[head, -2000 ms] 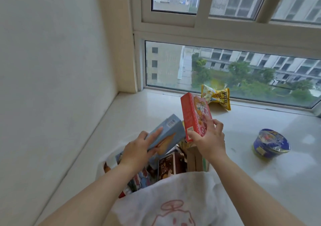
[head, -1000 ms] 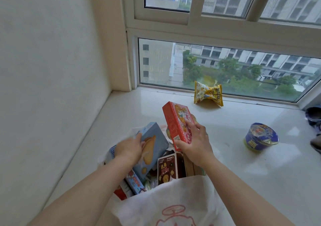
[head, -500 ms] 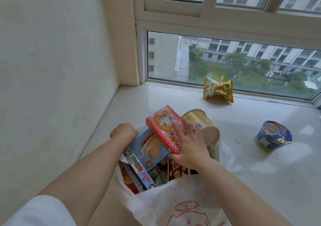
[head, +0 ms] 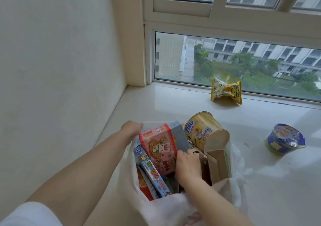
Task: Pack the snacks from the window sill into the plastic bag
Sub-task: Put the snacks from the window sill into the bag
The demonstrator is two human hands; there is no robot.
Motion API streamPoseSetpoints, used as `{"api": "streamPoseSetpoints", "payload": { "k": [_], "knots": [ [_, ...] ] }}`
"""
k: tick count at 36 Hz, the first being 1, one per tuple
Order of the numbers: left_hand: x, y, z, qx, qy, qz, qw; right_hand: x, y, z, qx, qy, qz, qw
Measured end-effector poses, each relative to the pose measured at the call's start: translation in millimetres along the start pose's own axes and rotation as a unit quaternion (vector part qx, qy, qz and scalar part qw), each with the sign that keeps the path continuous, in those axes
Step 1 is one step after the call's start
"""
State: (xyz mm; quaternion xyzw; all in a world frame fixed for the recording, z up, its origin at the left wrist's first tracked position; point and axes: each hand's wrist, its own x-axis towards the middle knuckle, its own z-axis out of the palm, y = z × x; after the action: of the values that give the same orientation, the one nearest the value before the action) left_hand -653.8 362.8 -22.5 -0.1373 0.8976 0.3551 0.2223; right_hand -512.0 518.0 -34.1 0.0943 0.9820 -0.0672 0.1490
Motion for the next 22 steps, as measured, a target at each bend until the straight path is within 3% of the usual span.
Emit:
{"api": "streamPoseSetpoints", "payload": {
  "k": [2,4,6,9,13,18,22],
  "knots": [
    [1,0,0,0.024,-0.012,0.01,1.0,-7,5,14,-0.019,-0.014,0.017,1.0],
    [2,-2,1,0.074,-0.011,0.026,0.997,-5,7,7,0.104,0.003,0.068,0.992],
    [-3,-2,1,0.124,-0.01,0.05,0.991,4,9,-13,0.209,0.092,0.076,0.971],
    [-6,1,4,0.141,-0.008,0.071,0.987,20,1,-42,0.18,0.218,-0.039,0.958],
    [-3,-2,10,0.104,0.004,0.055,0.993,38,-24,-46,0.048,0.146,-0.165,0.974],
    [-2,-3,10,0.052,0.051,0.027,0.997,37,-14,-32,0.096,0.118,-0.077,0.985],
    [-2,2,12,0.027,0.107,0.044,0.993,25,-1,-27,0.0,0.117,-0.079,0.99]
  ]
}}
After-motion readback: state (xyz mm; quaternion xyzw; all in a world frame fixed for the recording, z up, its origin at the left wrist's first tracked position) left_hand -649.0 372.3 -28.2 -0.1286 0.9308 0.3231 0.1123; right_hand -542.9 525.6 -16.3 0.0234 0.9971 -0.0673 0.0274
